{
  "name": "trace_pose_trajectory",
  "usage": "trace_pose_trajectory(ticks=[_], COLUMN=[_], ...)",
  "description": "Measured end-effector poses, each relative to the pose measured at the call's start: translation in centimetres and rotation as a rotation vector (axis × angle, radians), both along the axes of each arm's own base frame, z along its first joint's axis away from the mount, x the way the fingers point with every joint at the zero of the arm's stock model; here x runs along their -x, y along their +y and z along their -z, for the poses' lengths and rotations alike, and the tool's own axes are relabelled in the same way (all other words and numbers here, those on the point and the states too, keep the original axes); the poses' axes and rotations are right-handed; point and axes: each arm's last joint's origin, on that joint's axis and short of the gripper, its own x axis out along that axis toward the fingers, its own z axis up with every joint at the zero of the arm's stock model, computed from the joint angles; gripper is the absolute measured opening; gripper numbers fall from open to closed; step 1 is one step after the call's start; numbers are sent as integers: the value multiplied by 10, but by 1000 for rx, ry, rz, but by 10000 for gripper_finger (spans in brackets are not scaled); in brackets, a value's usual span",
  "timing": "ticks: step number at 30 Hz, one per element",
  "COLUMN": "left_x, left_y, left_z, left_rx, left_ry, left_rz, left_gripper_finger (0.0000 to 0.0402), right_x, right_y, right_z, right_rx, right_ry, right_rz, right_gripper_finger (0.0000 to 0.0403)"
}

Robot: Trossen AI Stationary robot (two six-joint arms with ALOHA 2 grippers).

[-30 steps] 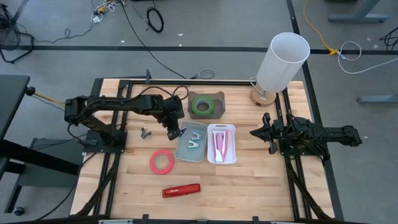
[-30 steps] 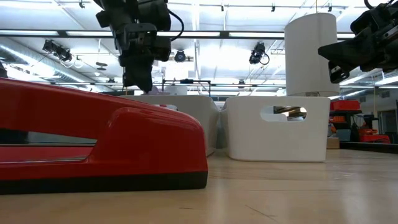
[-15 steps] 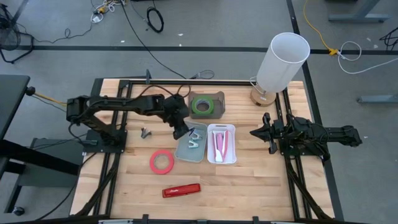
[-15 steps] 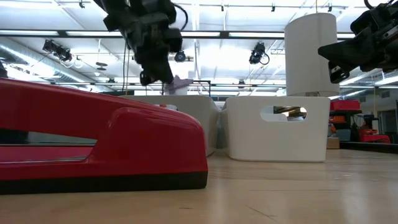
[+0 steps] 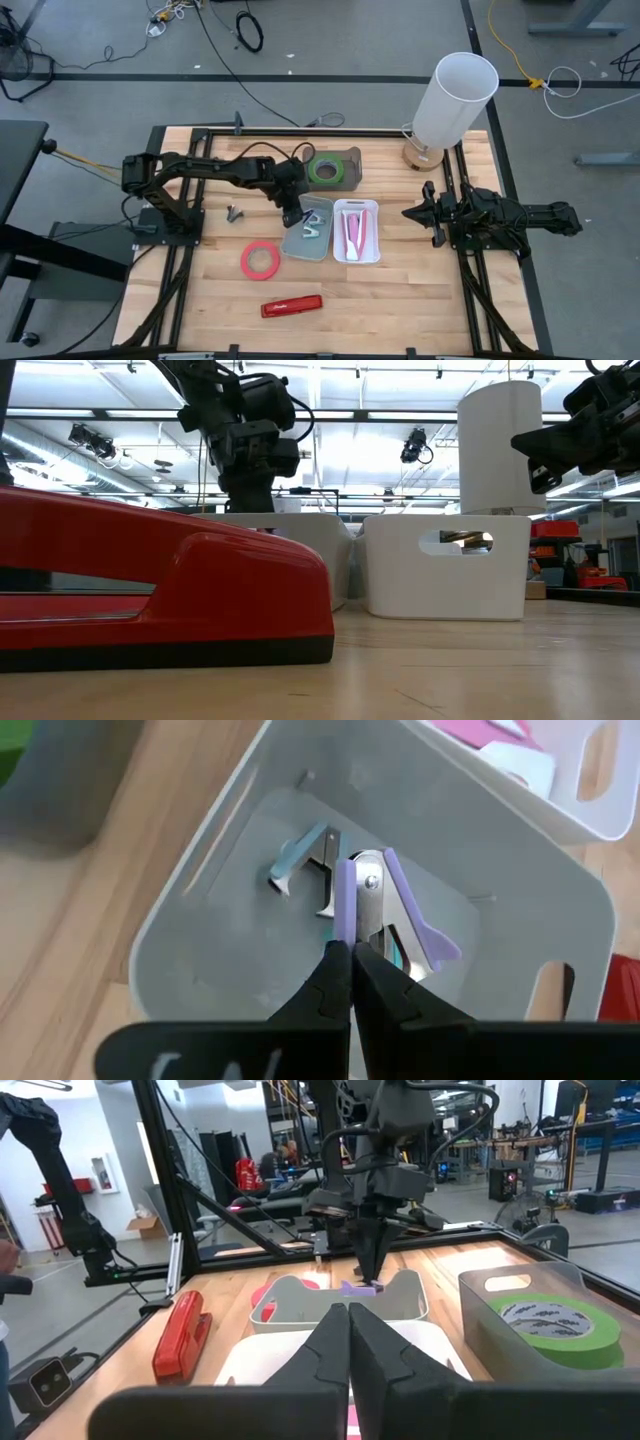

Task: Pick and place Stapler, Stapler remover, tape
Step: Put the purple staple remover in the gray bin, then put the black staple remover in the gray bin

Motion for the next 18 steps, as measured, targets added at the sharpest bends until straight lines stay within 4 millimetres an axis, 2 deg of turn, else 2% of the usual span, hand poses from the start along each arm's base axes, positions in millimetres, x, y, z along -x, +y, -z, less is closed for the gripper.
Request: trace_pose_trajectory(ticks=[4,11,18], left_x=[0,-1,-1], left_y=[0,1,1], left_z=[0,0,0], left_rx=[-7,-17,0], left_ry=[-2,-6,2], left_rz=[-4,-9,-49], left_gripper_finger=[13,55,131], right_x=[0,0,0], right_y=[0,0,0], right_z=[0,0,0], right_rx=[0,0,0], right_ry=[0,0,0], right_rz=[-3,-3,-3], right_gripper_finger=[4,4,4])
